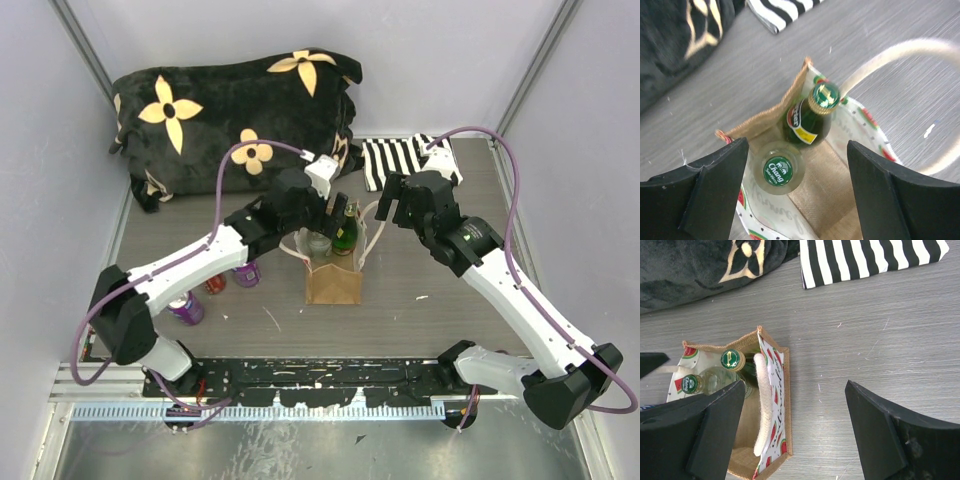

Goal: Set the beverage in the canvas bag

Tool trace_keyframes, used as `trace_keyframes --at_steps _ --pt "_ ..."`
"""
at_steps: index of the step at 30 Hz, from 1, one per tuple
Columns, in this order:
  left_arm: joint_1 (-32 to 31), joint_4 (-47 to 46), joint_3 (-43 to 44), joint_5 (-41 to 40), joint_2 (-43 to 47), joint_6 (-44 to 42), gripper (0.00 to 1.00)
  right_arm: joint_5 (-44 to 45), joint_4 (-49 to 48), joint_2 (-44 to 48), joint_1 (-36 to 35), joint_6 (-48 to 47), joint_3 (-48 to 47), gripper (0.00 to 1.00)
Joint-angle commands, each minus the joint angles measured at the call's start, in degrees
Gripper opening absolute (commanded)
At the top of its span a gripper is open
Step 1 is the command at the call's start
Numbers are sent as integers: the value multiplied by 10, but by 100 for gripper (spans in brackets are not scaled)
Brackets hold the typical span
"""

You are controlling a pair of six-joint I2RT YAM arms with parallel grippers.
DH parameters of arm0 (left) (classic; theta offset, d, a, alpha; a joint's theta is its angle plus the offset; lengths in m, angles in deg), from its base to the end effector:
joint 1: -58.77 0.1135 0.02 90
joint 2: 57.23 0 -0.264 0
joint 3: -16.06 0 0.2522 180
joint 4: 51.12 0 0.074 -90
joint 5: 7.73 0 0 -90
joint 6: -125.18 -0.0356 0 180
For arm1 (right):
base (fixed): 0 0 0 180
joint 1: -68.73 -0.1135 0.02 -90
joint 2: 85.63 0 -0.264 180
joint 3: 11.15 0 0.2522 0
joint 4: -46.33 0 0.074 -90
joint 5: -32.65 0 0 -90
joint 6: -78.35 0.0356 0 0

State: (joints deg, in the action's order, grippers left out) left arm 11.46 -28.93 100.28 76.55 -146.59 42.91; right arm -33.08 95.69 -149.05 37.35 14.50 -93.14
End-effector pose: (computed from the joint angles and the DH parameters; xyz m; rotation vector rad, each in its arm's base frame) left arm 0.2504 -0.2662 0.3047 0.6450 1.9795 -0.4932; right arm 0.2060 0.1085 0.3754 0.1563 2.0549 0.1738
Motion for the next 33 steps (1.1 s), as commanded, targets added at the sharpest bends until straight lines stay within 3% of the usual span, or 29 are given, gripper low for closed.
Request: trace_keyframes --at_steps 1,5,11,16,23,33 --pt "9 60 66 17 53 -4 89 -2 -23 0 3 4 -1 87" --pt "76 157 98 48 101 -18 94 -1 -22 6 3 1 4 88" --pt "224 402 128 133 132 -85 97 -13 -22 3 11 -3 9 88" --pt "254 575 139 180 114 -192 98 -38 -22 -23 15 -7 4 88" --pt "251 624 103 169 96 -217 98 -66 -19 -43 15 -4 8 89" --pt "227 577 73 163 45 -220 98 -70 -13 -30 18 -2 20 89"
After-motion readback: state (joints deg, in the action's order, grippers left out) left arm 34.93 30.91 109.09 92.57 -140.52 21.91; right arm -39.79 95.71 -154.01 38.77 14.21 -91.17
